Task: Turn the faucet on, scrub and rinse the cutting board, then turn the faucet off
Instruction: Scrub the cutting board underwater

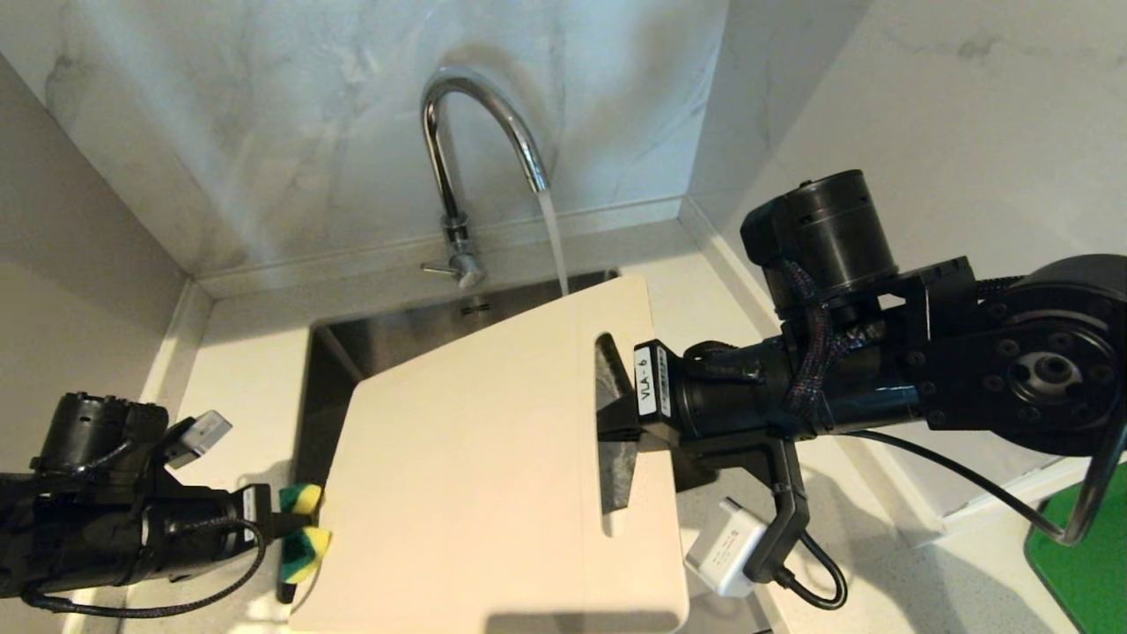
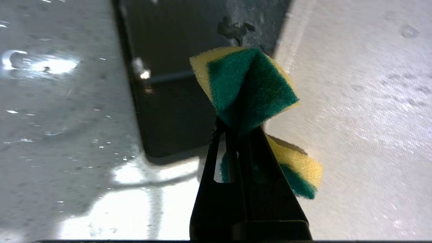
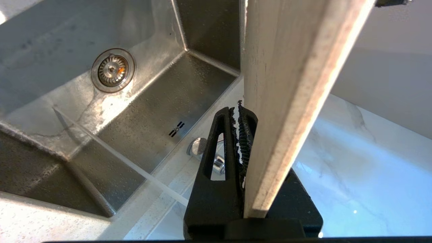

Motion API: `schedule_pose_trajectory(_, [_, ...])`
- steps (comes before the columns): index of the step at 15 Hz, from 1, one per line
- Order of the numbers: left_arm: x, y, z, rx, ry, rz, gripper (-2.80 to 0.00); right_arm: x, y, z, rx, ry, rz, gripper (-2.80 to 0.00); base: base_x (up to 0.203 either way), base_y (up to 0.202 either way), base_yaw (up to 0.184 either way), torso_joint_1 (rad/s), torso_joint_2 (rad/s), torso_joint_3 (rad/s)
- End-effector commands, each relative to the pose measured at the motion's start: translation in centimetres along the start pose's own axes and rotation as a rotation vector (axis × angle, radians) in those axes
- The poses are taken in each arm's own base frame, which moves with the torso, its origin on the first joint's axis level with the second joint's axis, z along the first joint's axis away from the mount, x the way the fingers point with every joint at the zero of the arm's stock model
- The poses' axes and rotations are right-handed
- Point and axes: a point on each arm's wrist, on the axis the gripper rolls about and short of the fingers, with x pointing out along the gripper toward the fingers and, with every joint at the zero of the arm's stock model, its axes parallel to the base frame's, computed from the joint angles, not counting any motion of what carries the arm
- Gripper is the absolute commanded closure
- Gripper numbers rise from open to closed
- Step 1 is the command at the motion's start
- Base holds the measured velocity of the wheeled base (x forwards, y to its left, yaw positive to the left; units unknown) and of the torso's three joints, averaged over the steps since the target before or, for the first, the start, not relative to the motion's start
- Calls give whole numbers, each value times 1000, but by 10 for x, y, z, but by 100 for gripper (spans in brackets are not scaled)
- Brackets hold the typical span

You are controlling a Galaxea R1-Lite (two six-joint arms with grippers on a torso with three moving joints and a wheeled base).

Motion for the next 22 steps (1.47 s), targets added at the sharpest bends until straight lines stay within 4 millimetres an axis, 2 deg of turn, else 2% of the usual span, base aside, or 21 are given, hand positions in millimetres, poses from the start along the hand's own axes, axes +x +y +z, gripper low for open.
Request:
schedule_pose_trajectory(1, [-6,0,7,-6,-39,-9,0,0,0,1,-13,-5,0,0,0,0,0,0,0,0])
schedule_pose_trajectory(7, [-48,-40,41,18,-137,-101,0,1,1,1,-11,-7,2,0,0,0,0,0,0,0])
schedule_pose_trajectory(10, [-76,-76,46,41,-126,-197,0,1,1,1,-11,-8,3,0,0,0,0,0,0,0])
schedule_pose_trajectory(12, [-88,-104,36,66,-71,-285,0,1,1,1,-10,-7,2,0,0,0,0,0,0,0])
schedule_pose_trajectory(14, [-97,-130,19,106,7,-372,0,-1,-1,-1,-8,4,-3,0,0,0,0,0,0,0])
schedule_pose_trajectory(16, [-100,-147,-2,131,98,-428,0,-7,-5,-3,5,21,-12,0,0,0,0,0,0,0])
schedule_pose_trajectory(18, [-97,-152,-18,146,150,-423,0,-7,-2,-4,9,26,-6,0,0,0,0,0,0,0])
schedule_pose_trajectory(22, [-81,-141,-32,157,112,-308,0,-7,-3,-5,9,31,-7,0,0,0,0,0,0,0])
